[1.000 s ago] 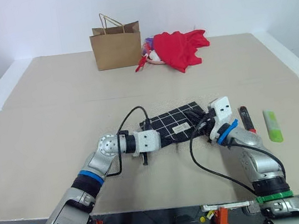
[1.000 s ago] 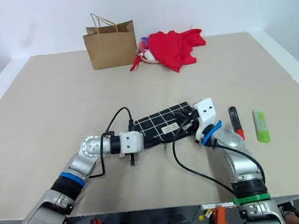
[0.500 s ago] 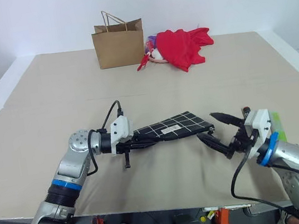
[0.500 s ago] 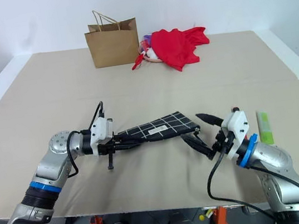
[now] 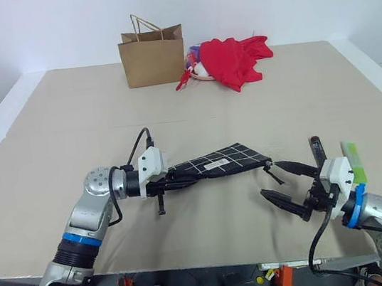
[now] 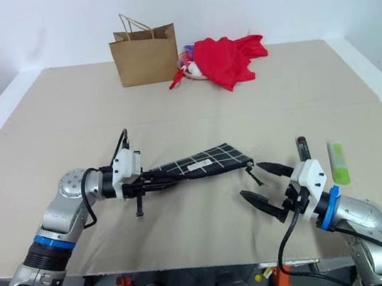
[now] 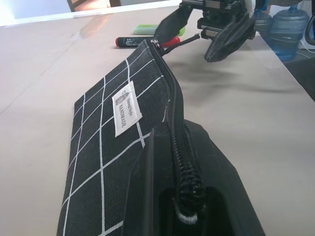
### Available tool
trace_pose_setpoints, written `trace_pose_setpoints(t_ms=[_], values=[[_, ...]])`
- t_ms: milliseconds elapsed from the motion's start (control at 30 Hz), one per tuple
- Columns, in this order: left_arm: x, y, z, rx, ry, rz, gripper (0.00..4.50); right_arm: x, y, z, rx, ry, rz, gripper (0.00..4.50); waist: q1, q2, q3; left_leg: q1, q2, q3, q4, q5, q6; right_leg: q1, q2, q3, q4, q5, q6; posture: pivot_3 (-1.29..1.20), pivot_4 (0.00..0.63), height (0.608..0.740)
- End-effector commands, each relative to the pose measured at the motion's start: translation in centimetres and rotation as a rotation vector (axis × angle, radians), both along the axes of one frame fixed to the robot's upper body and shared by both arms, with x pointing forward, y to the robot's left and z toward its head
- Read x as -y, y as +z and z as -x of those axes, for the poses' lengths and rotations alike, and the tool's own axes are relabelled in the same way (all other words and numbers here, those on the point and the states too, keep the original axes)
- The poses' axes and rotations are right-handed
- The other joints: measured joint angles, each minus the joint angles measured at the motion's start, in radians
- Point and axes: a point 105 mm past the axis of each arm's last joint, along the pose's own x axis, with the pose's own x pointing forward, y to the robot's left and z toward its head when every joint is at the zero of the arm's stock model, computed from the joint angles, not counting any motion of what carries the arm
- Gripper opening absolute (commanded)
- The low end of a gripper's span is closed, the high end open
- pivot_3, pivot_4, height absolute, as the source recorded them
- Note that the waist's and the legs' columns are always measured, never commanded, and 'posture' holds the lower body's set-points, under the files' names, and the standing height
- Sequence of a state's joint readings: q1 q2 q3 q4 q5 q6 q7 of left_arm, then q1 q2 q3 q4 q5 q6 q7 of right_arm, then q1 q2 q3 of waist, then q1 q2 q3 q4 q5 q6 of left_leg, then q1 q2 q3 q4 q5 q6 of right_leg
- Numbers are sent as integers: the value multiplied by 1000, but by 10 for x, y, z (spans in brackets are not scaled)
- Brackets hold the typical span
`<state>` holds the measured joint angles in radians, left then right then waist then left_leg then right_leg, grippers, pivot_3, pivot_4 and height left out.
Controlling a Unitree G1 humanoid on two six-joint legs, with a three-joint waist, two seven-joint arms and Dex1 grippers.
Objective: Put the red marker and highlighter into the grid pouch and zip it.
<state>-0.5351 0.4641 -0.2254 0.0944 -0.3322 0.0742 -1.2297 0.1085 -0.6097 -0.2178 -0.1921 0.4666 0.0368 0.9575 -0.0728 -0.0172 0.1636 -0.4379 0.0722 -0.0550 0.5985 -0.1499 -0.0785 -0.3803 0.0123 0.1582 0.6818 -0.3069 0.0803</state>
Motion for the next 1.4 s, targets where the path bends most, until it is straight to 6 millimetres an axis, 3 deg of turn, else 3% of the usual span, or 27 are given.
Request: trace_pose_setpoints(t_ms=[33, 133, 233, 467, 500, 767, 967, 1400], values=[[-3, 9, 1, 42, 8, 9, 0, 7, 15, 0, 54, -10, 1, 4483, 0, 0, 0, 0, 0, 0, 0, 0, 0, 0, 0, 0, 0, 0, 0, 0, 150, 739], [-3, 7, 1, 42, 8, 5, 0, 7, 16, 1, 50, 6, 6, 4483, 0, 0, 0, 0, 0, 0, 0, 0, 0, 0, 0, 0, 0, 0, 0, 0, 150, 739], [-2, 8, 1, 43, 9, 7, 0, 6, 18, 2, 46, 17, 2, 3660, 0, 0, 0, 0, 0, 0, 0, 0, 0, 0, 0, 0, 0, 0, 0, 0, 150, 739], [1, 10, 1, 49, 6, 19, 0, 1, 18, 0, 36, 40, -4, 263, 0, 0, 0, 0, 0, 0, 0, 0, 0, 0, 0, 0, 0, 0, 0, 0, 150, 739], [2, 10, 1, 49, 6, 20, 0, 0, 17, 0, 30, 44, 1, 60, 0, 0, 0, 0, 0, 0, 0, 0, 0, 0, 0, 0, 0, 0, 0, 0, 150, 739], [5, 11, 2, 51, 5, 27, 0, -6, 17, 1, 9, 89, 21, 60, 0, 0, 0, 0, 0, 0, 0, 0, 0, 0, 0, 0, 0, 0, 0, 0, 150, 739], [9, 12, 1, 55, 5, 42, 0, -38, 30, 7, -42, 217, 12, 60, 0, 0, 0, 0, 0, -1, 0, 0, 0, 0, 0, 0, 0, 0, 0, 0, 150, 739], [24, 14, 1, 78, 1, 70, 0, -90, 36, -13, -42, 304, 63, 60, 1, 0, 0, 0, -1, -1, 0, 0, 0, 0, 0, -1, 0, 0, 0, 0, 150, 739]])
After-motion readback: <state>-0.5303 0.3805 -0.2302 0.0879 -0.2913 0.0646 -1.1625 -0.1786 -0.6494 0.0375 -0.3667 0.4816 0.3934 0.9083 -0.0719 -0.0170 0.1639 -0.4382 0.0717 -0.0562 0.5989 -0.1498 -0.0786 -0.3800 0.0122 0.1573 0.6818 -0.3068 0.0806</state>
